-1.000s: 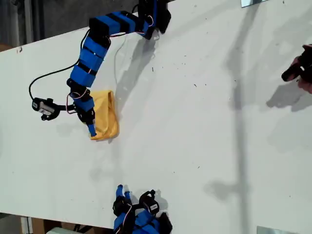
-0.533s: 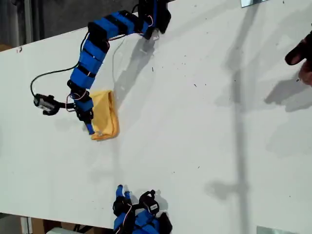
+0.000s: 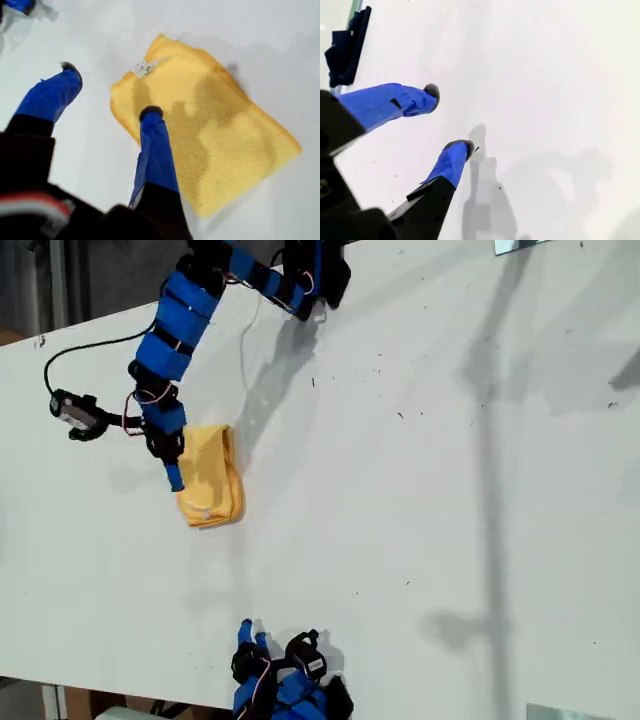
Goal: Grasp corners of a square towel and fold twice.
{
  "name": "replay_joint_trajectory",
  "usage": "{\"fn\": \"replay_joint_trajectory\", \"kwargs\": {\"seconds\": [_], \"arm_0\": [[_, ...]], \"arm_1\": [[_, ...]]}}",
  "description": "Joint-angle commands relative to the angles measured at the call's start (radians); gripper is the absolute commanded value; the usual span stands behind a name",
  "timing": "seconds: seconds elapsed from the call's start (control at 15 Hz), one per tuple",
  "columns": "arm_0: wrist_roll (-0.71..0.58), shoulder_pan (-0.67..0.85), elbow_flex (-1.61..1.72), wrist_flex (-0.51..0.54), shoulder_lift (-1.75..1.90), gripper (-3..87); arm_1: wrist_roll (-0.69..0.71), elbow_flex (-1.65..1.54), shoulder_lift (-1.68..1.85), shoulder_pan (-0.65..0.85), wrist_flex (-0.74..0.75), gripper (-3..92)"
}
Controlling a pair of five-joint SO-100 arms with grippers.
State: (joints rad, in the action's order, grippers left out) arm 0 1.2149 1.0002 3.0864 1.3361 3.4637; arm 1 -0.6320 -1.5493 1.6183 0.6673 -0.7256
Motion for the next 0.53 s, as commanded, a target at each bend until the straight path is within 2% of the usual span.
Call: {"fn": "replay_joint_trajectory", "kwargs": {"seconds": [0.0, 0.13, 0.2, 0.33, 0.4, 0.47], "arm_0": [[-0.012, -0.015, -0.006, -0.015, 0.006, 17.5], [-0.018, -0.091, -0.012, -0.014, 0.006, 17.3], [-0.014, -0.147, -0.012, -0.014, 0.006, 17.2], [-0.025, -0.25, -0.021, -0.011, 0.006, 19.2], [0.034, -0.268, -0.008, -0.011, 0.006, 18.4], [0.107, -0.272, 0.011, -0.011, 0.006, 18.0]], "arm_1": [[-0.044, -0.483, 0.646, -0.025, 0.044, 34.5], [-0.094, -0.919, 1.126, -0.032, 0.063, 34.4], [-0.12, -1.042, 1.339, -0.038, -0.012, 34.3], [-0.183, -1.2, 1.678, -0.066, -0.221, 40.7], [-0.219, -1.192, 1.664, -0.101, -0.298, 38.7], [-0.229, -1.216, 1.671, -0.135, -0.307, 20.5]]}}
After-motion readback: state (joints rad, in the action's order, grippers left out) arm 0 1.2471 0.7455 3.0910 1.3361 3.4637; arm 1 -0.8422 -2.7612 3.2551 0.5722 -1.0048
